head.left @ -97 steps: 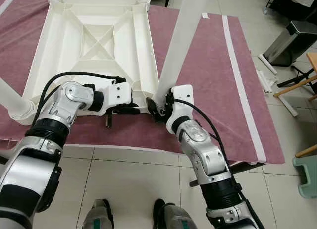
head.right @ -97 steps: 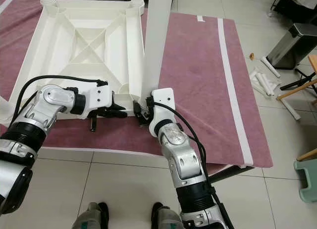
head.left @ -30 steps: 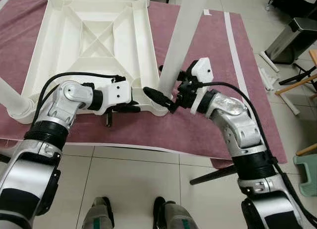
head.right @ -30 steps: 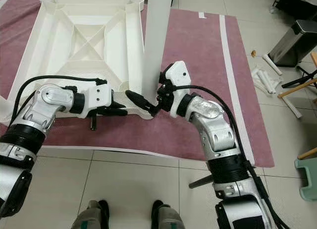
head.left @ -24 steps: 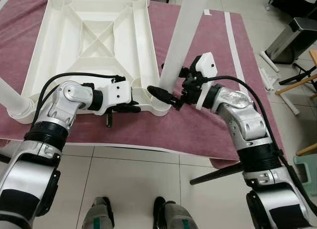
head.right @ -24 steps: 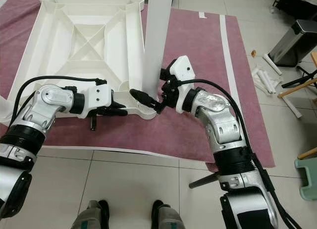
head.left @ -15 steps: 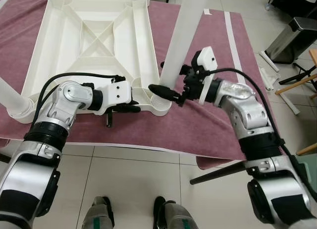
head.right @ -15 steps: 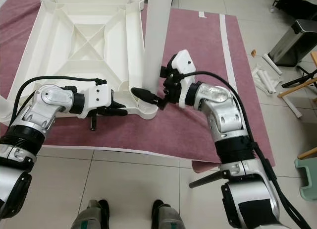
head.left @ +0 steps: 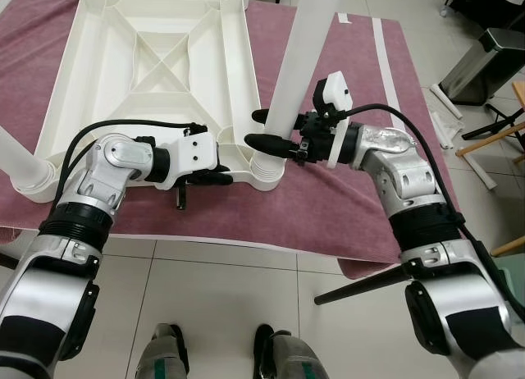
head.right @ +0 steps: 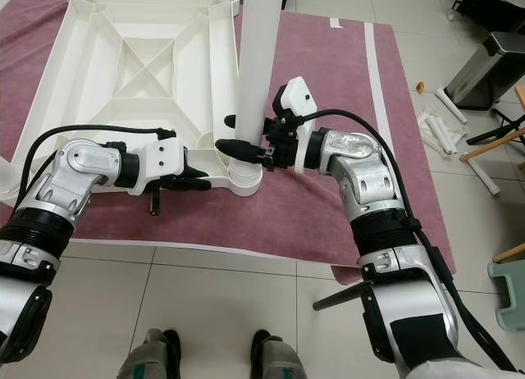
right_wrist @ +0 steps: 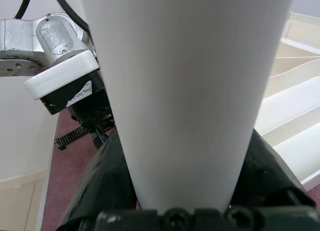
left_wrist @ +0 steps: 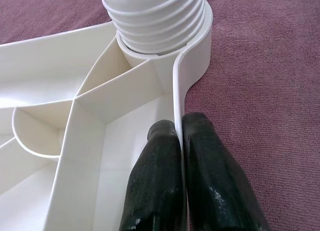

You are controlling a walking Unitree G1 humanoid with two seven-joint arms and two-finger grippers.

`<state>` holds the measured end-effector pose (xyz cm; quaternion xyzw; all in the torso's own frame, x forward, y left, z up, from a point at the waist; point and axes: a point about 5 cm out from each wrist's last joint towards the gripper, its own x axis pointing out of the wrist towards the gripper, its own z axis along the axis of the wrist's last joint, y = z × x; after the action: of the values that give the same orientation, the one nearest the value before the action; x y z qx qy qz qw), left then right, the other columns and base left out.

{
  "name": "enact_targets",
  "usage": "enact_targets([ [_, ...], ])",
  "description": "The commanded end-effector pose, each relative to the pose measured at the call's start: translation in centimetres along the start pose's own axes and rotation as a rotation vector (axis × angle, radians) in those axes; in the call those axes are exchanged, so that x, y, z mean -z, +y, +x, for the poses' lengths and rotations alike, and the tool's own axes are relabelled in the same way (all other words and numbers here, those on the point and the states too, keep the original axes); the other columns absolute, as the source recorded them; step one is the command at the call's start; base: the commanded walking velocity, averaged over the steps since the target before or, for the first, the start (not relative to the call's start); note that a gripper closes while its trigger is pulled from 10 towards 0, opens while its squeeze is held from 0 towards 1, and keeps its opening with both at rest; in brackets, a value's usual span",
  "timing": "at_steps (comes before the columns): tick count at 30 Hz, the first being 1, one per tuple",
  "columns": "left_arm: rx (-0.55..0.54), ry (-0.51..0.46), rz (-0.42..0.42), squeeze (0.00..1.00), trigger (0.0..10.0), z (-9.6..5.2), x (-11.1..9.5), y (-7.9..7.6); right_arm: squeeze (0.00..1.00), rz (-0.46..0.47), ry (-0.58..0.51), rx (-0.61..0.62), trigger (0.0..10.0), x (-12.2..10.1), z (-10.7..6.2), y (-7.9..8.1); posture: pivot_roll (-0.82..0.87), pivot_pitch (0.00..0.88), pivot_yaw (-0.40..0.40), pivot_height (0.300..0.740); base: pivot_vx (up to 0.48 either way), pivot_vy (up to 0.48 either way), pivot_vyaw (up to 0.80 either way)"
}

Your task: Building children table

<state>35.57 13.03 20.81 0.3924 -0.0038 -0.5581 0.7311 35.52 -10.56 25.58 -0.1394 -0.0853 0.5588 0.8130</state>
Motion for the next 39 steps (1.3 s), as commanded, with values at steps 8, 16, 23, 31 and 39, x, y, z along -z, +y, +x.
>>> enact_targets([
  [8, -0.193, -0.03, -0.017, 0.0, 10.0, -0.6, 0.1, 0.5, 0.0, 0.039, 0.129, 0.244, 0.0, 2.9, 0.4, -0.3, 0.09, 0.199, -0.021, 0.74, 0.0, 0.0, 0.0],
  [16, -0.19, -0.027, -0.02, 0.0, 10.0, -0.6, 0.2, 0.4, 0.0, 0.103, 0.161, 0.426, 0.0, 4.4, 0.5, 1.0, 0.08, 0.203, -0.015, 0.74, 0.0, 0.0, 0.0],
  [23, -0.183, -0.025, -0.021, 0.0, 10.0, -0.6, 0.2, 0.4, 0.0, 0.182, 0.234, 0.719, 0.0, 6.0, 0.5, 1.7, 0.08, 0.209, -0.014, 0.74, 0.0, 0.0, 0.0],
  [31, -0.183, -0.023, -0.023, 0.0, 10.0, -0.5, 0.3, 0.4, 0.0, 0.265, 0.307, 1.057, 0.0, 7.2, 0.9, 4.6, 0.08, 0.216, -0.016, 0.74, 0.0, 0.0, 0.0],
  [39, -0.178, -0.021, -0.024, 0.0, 10.0, -0.5, 0.3, 0.4, 0.0, 0.305, 0.319, 1.151, 0.0, 7.5, 1.2, 6.2, 0.08, 0.217, -0.016, 0.74, 0.0, 0.0, 0.0],
])
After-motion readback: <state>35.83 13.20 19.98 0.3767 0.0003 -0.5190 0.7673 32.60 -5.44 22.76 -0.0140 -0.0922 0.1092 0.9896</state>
